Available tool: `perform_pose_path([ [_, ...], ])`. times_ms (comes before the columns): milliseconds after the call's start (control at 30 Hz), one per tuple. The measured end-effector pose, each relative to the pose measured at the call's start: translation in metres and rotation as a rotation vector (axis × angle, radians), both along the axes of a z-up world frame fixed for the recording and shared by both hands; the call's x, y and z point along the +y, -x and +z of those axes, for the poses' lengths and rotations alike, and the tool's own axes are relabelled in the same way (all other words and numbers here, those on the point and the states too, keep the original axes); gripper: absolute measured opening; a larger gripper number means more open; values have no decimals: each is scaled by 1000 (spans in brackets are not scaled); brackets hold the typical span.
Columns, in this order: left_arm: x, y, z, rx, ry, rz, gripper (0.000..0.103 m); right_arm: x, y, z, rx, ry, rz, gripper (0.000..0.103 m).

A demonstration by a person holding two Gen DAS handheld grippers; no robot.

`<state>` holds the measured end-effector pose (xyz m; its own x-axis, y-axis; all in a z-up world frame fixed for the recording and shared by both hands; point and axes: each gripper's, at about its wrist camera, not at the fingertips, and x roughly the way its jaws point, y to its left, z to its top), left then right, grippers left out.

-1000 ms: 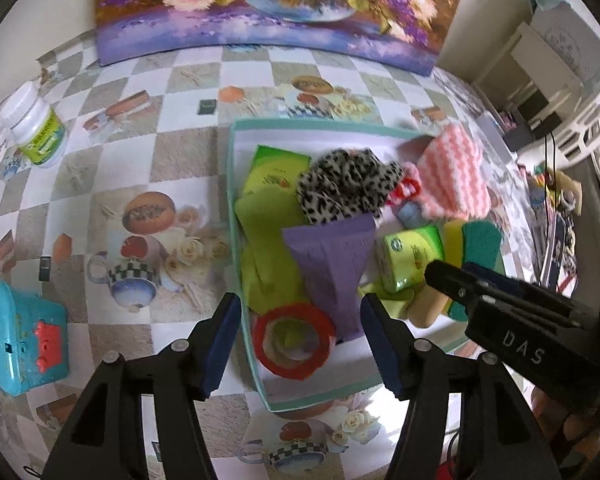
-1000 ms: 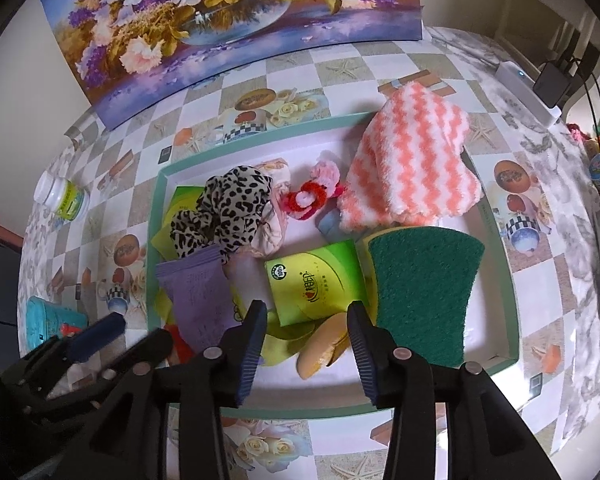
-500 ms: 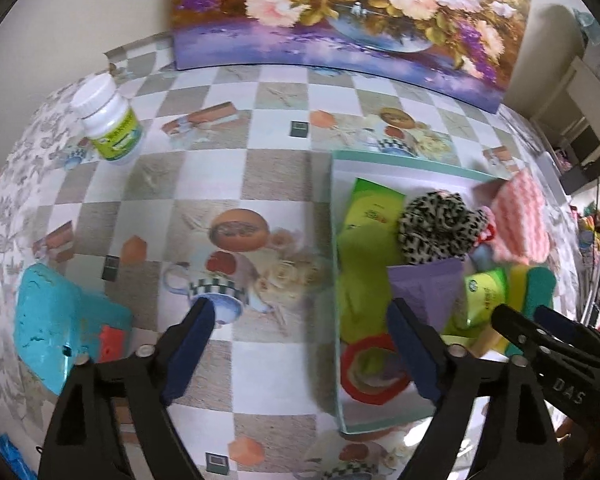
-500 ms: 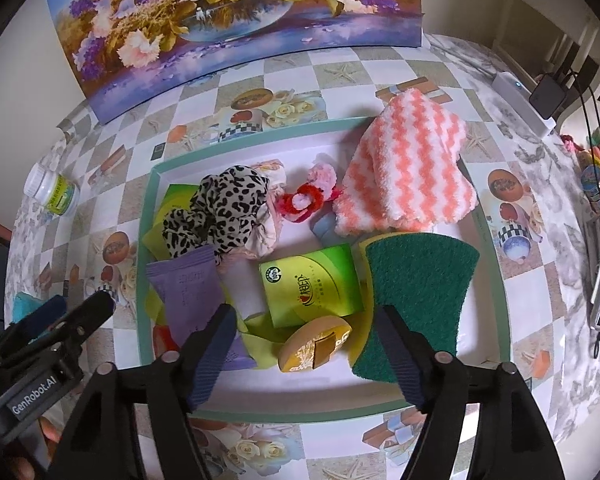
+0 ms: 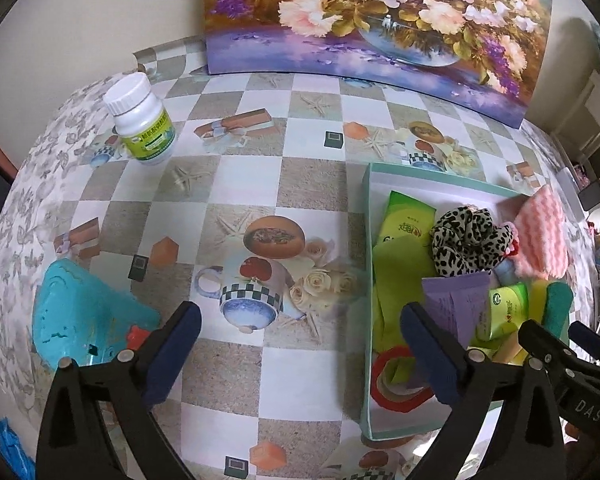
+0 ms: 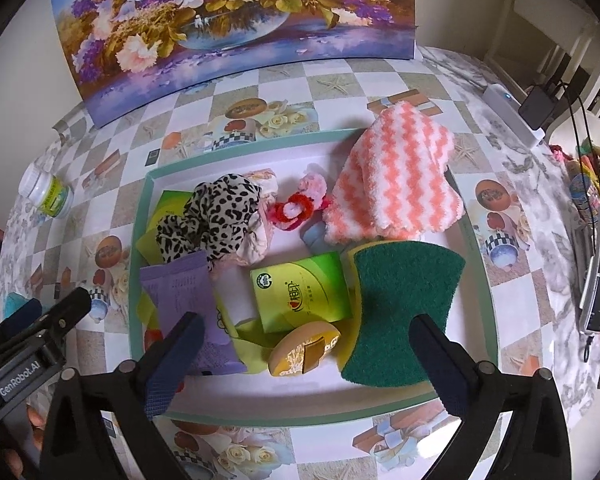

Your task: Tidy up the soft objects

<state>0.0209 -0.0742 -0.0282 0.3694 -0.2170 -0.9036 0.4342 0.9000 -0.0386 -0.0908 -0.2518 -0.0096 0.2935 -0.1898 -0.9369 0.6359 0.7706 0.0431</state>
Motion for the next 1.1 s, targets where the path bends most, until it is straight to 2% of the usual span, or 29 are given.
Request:
perform_pose_path([
  [267,13,16,11,-32,11,8,100,18,11,6,0,30,12,103],
  [567,32,41,13,-68,-12,11,100,41,26,8,-7,52,38,103],
  [733,38,51,9,-77,-52,13,100,51,34,8,-11,56,48,103],
  [833,40,58,11,-120,-90,20,100,57,38,9,-18,62,54,103],
  [1100,45,71,14,-160,-115,19,100,66,48,10,-27,70,59,103],
])
